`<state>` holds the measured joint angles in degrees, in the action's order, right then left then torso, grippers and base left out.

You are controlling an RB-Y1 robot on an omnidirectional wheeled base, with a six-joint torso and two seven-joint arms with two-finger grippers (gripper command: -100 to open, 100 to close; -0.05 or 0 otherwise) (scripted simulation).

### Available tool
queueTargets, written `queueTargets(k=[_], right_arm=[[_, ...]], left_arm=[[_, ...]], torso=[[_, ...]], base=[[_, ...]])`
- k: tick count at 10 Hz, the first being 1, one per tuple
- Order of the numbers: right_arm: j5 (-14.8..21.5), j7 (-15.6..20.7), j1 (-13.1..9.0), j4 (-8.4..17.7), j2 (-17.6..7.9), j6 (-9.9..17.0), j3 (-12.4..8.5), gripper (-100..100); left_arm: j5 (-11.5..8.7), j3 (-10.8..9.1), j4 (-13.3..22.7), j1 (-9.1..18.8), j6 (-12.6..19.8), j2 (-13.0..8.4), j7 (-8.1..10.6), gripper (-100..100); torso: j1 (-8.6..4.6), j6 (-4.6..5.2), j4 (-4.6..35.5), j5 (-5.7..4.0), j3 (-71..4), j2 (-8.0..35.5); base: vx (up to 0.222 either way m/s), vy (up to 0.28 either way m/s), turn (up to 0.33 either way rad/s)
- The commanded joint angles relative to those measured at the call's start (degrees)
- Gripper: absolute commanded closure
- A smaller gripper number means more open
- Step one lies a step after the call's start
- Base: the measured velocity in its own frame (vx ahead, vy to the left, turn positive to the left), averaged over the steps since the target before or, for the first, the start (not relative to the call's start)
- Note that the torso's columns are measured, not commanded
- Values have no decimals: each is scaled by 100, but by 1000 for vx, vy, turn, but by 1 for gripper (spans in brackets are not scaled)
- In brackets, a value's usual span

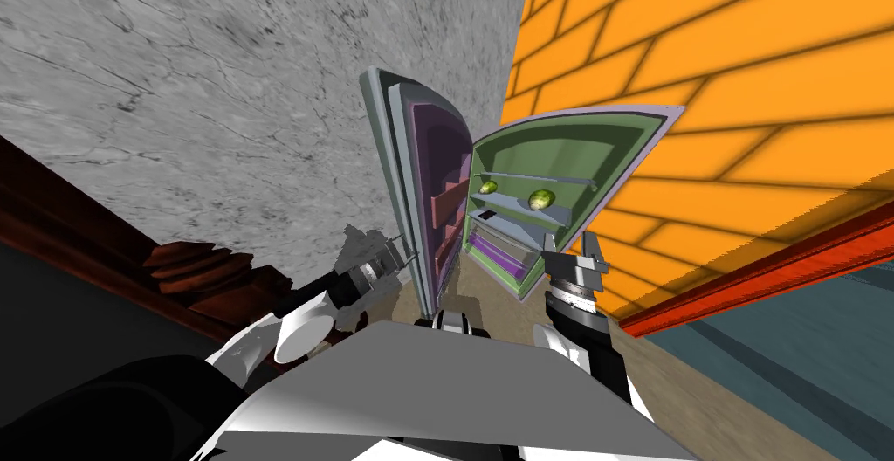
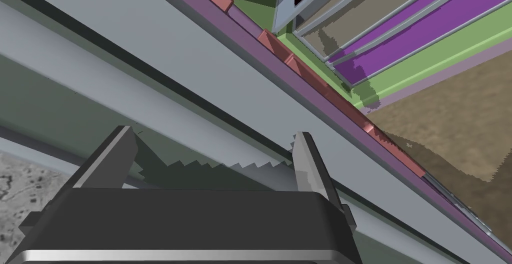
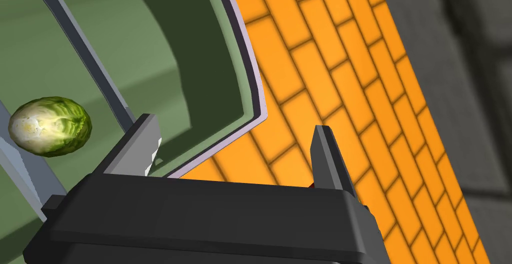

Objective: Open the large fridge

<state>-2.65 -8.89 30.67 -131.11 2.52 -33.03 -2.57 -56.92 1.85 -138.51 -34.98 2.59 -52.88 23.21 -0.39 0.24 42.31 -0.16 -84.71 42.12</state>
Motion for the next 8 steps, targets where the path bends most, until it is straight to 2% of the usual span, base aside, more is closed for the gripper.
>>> queueTargets(k=[1,5,6,7,8], right_arm=[[0,0,0,0,0,0,0,0],[0,0,0,0,0,0,0,0],[0,0,0,0,0,0,0,0],[0,0,-1,0,0,0,0,0],[0,0,-1,0,0,0,0,0]], left_arm=[[-186,-224,-282,-100,50,-197,77,-100],[-477,-537,-646,-262,120,-522,192,-100],[-425,-485,-565,-201,213,-420,185,-100],[-433,-492,-575,-213,218,-429,191,0],[-432,-491,-573,-215,217,-427,191,0]], torso=[[5,-1,4,-2,-1,2],[12,-6,4,0,-5,-3],[13,-8,2,1,-4,-2],[18,-4,-3,6,-1,0],[24,-10,-6,10,2,2]], base=[[42,-17,112],[39,-8,109],[14,0,44],[0,0,0],[0,0,0]])
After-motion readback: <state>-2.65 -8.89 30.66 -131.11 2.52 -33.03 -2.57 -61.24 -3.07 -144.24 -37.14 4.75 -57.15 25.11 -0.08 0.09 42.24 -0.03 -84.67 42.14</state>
